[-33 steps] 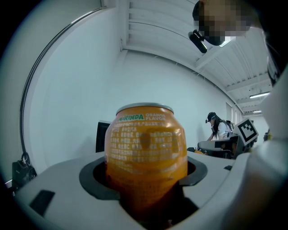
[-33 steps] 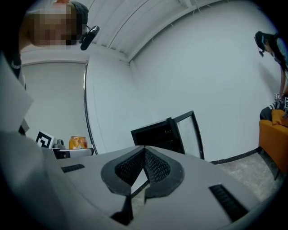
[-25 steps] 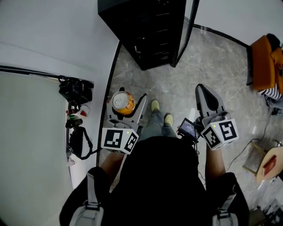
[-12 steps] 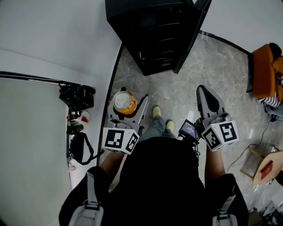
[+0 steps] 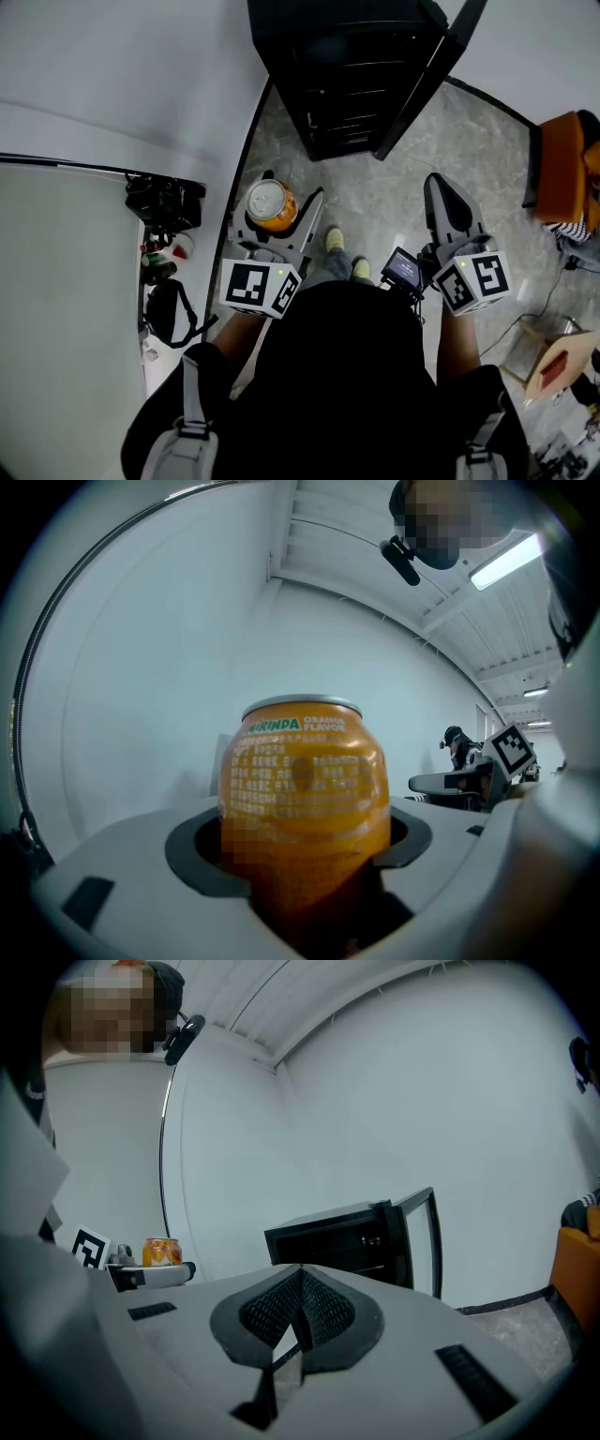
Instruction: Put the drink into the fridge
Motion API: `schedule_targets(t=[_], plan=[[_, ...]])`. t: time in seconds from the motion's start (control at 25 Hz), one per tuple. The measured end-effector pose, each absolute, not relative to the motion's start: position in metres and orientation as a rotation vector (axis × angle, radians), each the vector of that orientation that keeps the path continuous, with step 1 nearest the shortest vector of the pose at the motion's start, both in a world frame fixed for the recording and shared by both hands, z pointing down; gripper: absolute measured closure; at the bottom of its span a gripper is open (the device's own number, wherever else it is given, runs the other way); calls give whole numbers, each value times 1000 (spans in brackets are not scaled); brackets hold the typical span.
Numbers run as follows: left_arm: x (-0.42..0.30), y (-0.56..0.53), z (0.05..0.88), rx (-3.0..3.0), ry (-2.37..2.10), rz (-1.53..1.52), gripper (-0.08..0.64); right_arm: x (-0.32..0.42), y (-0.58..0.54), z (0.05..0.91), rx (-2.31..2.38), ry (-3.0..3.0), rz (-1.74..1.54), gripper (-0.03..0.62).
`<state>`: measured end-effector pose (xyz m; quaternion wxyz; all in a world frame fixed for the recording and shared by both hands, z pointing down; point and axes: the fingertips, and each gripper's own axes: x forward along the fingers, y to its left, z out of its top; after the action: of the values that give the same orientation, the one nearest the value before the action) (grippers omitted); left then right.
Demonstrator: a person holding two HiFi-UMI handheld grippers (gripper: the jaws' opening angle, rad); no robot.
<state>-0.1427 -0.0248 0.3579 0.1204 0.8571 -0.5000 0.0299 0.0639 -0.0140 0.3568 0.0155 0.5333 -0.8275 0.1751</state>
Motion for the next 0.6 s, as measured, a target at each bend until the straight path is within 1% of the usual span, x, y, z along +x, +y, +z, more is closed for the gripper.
schedule_targets(t=[0.24, 0.6], plan=[[-157, -44, 360, 2501, -1449, 72, 209, 47, -31, 355, 1660, -2562, 527, 584], [-158, -54, 361, 2510, -1397, 40, 209, 40, -33, 356, 1691, -2515, 522, 584]])
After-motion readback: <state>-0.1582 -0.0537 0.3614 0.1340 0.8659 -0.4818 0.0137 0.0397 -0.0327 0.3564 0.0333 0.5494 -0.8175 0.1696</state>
